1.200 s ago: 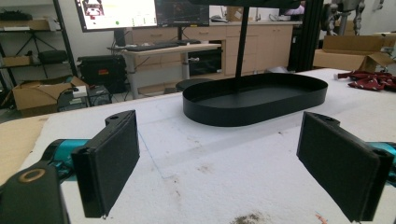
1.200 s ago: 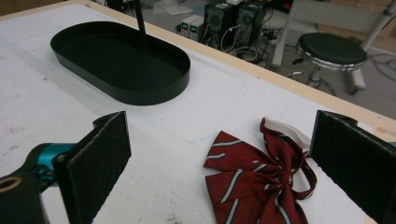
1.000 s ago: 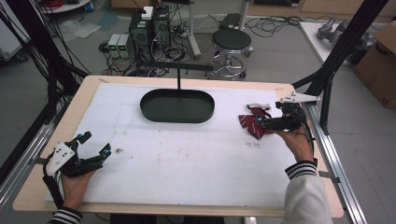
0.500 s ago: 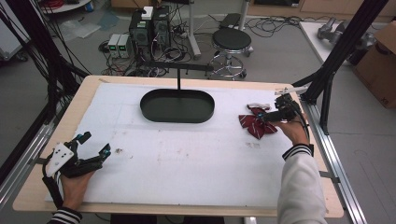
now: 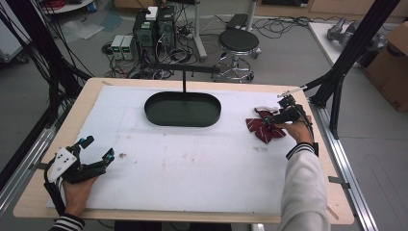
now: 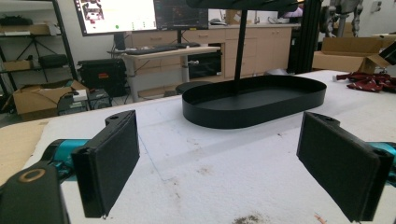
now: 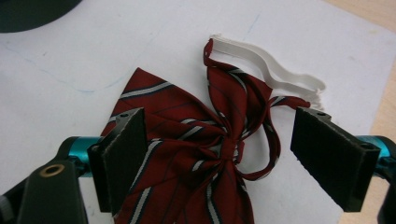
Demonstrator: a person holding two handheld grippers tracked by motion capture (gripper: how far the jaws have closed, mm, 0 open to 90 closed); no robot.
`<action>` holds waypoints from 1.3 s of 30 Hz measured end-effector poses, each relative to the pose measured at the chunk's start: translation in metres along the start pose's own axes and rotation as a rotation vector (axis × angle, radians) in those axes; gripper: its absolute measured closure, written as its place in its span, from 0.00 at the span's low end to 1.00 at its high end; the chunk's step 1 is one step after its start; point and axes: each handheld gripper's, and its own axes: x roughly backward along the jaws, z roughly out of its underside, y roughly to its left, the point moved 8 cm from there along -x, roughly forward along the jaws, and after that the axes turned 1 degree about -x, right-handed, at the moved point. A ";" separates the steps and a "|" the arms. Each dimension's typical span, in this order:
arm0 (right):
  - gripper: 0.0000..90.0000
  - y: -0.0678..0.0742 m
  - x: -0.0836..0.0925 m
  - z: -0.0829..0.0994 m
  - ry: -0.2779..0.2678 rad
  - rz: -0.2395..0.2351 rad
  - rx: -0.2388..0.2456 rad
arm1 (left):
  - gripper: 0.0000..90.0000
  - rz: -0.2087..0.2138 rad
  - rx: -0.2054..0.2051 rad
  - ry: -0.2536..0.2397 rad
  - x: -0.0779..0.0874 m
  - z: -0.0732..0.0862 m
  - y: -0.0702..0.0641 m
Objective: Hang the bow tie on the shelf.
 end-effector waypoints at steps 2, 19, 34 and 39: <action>0.21 -0.001 0.000 0.001 0.002 -0.003 -0.005 | 0.15 0.000 0.000 0.000 0.000 0.000 0.000; 0.50 -0.004 -0.021 0.014 0.121 -0.018 -0.024 | 0.15 0.000 -0.008 -0.001 0.000 0.000 -0.001; 0.67 -0.007 -0.029 0.016 0.160 0.029 -0.043 | 0.15 -0.003 -0.013 0.001 0.000 0.000 -0.001; 0.69 -0.007 -0.030 0.018 0.190 0.041 -0.042 | 0.15 -0.003 -0.014 0.002 0.000 0.000 -0.001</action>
